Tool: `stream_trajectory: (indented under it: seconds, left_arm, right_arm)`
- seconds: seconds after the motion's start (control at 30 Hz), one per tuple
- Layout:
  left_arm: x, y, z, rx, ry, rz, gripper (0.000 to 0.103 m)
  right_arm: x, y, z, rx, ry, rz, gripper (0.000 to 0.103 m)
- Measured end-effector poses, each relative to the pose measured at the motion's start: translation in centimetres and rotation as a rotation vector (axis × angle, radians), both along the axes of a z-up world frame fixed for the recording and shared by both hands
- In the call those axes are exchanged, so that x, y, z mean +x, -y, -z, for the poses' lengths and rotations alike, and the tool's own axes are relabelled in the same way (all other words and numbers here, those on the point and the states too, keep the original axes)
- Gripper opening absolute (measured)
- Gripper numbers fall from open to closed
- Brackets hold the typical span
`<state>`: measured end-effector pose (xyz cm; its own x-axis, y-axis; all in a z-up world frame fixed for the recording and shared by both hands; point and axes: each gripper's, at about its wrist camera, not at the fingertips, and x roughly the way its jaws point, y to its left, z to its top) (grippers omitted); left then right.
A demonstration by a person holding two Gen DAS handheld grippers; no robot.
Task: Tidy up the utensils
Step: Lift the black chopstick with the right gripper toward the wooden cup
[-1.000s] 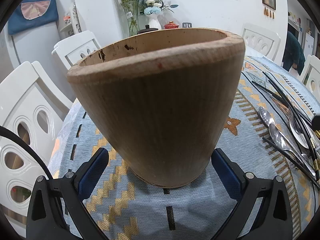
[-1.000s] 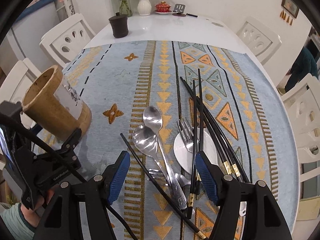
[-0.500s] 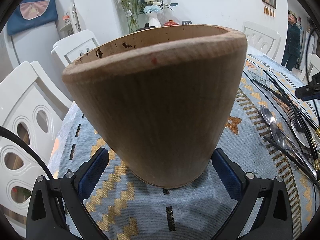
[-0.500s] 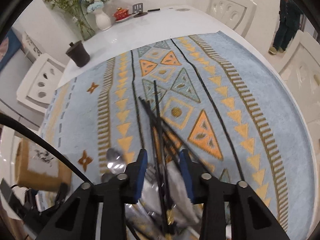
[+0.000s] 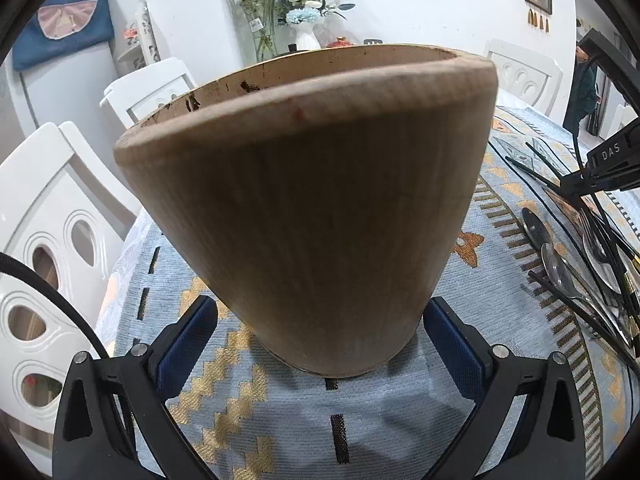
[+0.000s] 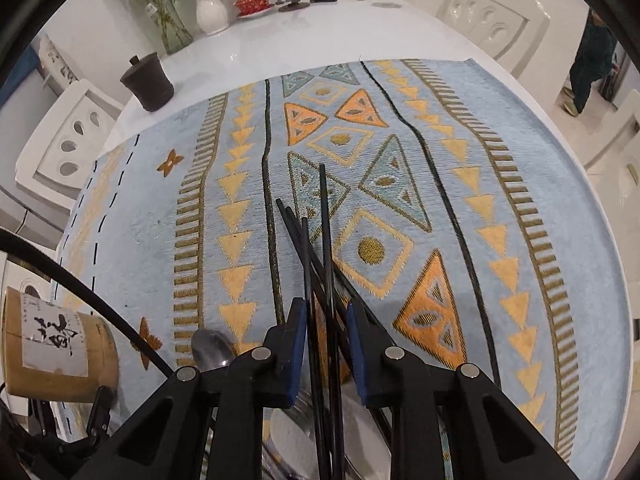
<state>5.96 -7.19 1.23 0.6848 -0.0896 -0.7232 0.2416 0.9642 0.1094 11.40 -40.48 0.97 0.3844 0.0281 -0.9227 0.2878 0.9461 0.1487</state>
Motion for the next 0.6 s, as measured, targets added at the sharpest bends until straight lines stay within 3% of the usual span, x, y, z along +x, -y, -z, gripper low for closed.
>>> stream_trajectory:
  seconds: [0.1, 0.6]
  left_arm:
    - [0.0, 0.0, 0.0, 0.0, 0.0, 0.0, 0.103]
    - [0.1, 0.0, -0.1, 0.001, 0.0, 0.0, 0.103]
  right_arm:
    - [0.3, 0.0, 0.1, 0.0, 0.008, -0.008, 0.01]
    - [-2.1, -0.3, -2.0, 0.1, 0.078, -0.027, 0.01]
